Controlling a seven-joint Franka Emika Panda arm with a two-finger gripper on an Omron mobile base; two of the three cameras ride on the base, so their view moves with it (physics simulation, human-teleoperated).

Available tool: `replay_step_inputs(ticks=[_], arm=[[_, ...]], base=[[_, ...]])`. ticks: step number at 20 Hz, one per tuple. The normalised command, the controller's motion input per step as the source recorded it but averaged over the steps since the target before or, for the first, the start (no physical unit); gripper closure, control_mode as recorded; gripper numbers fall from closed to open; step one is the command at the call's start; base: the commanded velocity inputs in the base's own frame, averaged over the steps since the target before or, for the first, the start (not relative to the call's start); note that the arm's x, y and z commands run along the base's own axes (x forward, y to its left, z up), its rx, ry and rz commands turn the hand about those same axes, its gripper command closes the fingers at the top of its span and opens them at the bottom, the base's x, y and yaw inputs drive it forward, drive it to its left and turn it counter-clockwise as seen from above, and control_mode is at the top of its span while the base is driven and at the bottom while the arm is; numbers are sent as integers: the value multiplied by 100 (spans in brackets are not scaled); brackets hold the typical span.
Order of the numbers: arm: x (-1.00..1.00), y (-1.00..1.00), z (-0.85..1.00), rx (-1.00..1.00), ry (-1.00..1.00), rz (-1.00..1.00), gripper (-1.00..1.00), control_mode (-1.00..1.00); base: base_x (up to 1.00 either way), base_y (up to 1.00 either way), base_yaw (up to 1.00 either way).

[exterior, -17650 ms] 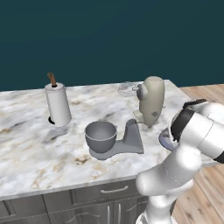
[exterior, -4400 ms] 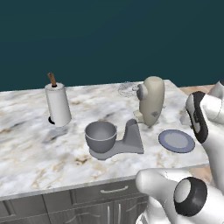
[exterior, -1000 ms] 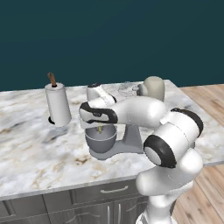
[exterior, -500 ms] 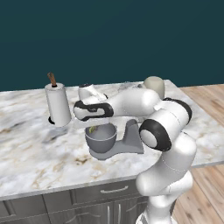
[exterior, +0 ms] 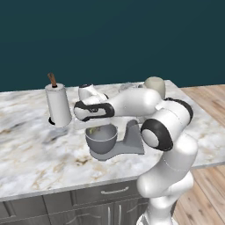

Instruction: Add butter and sugar cubes to the stand mixer bowl and then turn on the stand mixer to begin making frosting.

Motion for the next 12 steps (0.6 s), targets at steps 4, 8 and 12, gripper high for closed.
replay_step_inputs(ticks=[4,8,12], arm=[[-8,-24,0,0,0,0,-100,-100],[-25,-15,0,0,0,0,-100,-100],[-24,-1,18,0,0,0,-100,-100]], base=[[0,0,0],[0,0,0],[0,0,0]])
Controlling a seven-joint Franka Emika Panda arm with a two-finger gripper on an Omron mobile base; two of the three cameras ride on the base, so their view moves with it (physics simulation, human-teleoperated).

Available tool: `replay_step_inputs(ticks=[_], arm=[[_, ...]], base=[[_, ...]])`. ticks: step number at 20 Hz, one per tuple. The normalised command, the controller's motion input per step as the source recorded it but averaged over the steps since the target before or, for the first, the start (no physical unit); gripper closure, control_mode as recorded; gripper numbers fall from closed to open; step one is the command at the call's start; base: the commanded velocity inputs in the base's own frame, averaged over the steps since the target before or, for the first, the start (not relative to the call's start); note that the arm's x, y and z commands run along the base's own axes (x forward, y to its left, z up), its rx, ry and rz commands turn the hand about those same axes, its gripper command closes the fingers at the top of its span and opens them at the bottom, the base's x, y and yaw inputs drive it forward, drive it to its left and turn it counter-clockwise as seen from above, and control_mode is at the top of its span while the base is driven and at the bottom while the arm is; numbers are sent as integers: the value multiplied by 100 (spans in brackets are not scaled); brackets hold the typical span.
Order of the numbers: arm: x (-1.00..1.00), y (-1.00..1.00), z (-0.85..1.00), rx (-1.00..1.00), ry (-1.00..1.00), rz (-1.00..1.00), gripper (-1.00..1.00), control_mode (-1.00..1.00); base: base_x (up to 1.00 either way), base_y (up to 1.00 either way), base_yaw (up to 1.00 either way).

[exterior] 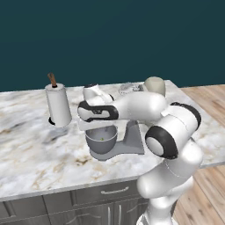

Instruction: Add butter and sugar cubes to the stand mixer bowl and then turn on the stand mixer to begin making frosting.

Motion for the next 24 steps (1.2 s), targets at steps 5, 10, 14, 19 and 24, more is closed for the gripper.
replay_step_inputs(ticks=[5,10,14,19,24], arm=[[-61,0,71,1,-9,0,-100,-100],[-50,-7,85,1,-9,0,-100,-100],[-40,-49,53,3,-1,0,-100,-100],[-13,-80,24,10,0,0,-100,-100],[1,-92,11,16,0,0,-100,-100]], base=[[0,0,0],[0,0,0],[0,0,0],[0,0,0],[0,0,0]])
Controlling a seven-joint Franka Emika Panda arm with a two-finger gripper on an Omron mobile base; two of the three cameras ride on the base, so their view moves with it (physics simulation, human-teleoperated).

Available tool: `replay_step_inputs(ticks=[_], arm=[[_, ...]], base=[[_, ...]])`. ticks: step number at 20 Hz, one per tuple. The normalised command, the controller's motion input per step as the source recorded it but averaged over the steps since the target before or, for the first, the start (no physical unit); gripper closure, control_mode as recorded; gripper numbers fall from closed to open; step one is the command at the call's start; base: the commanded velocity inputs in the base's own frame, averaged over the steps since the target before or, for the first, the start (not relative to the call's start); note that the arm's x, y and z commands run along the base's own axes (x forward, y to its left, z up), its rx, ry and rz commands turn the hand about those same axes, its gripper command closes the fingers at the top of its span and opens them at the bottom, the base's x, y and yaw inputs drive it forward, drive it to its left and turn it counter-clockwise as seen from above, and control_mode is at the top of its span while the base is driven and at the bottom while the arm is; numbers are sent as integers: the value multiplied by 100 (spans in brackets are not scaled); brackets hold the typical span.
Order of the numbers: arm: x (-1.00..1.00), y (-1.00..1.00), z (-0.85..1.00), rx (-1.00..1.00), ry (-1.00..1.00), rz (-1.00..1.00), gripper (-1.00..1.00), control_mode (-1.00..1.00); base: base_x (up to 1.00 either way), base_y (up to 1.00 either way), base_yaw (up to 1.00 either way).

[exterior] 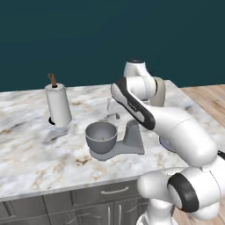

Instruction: Add butter and sugar cubes to the stand mixer bowl and then turn on the stand mixer to begin making frosting.

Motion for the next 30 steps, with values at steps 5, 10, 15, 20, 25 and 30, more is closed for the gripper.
replay_step_inputs(ticks=[5,10,15,20,25,30], arm=[[13,-85,16,21,0,0,-100,-100],[22,-72,24,23,-1,0,-100,-100],[28,-70,30,21,0,-1,-100,-100],[19,-63,21,19,0,-1,-100,-100],[0,-55,13,17,-7,0,-100,-100],[20,-49,15,18,-10,0,-100,-100]], base=[[0,0,0],[0,0,0],[0,0,0],[0,0,0],[0,0,0],[0,0,0]])
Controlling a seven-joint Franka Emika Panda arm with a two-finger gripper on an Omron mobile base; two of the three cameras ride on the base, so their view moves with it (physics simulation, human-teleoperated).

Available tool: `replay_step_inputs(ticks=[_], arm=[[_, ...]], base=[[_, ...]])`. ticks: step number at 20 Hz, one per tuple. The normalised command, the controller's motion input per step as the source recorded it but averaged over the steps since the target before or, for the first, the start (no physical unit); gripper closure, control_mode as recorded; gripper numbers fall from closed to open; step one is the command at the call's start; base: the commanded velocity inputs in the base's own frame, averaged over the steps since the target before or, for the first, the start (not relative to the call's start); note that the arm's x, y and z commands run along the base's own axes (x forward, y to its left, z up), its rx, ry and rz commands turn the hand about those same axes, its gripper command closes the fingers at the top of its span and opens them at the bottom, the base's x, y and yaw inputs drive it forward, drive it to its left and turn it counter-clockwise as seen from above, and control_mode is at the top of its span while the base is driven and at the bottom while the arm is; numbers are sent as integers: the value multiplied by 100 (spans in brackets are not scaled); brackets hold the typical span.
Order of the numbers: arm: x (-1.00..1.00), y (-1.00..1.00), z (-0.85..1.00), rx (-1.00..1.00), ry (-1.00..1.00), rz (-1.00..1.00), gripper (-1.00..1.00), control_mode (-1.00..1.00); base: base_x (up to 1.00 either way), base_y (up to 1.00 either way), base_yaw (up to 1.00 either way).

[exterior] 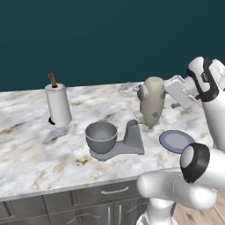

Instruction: Add butter and sugar cubes to the stand mixer bowl and then turn on the stand mixer to begin making frosting.

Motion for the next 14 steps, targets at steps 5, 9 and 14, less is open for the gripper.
replay_step_inputs(ticks=[5,9,14], arm=[[23,-34,10,19,-12,0,-100,-100],[24,-20,0,19,-14,0,-100,-100],[32,-7,0,19,-10,0,-100,-100]], base=[[0,0,0],[0,0,0],[0,0,0]])
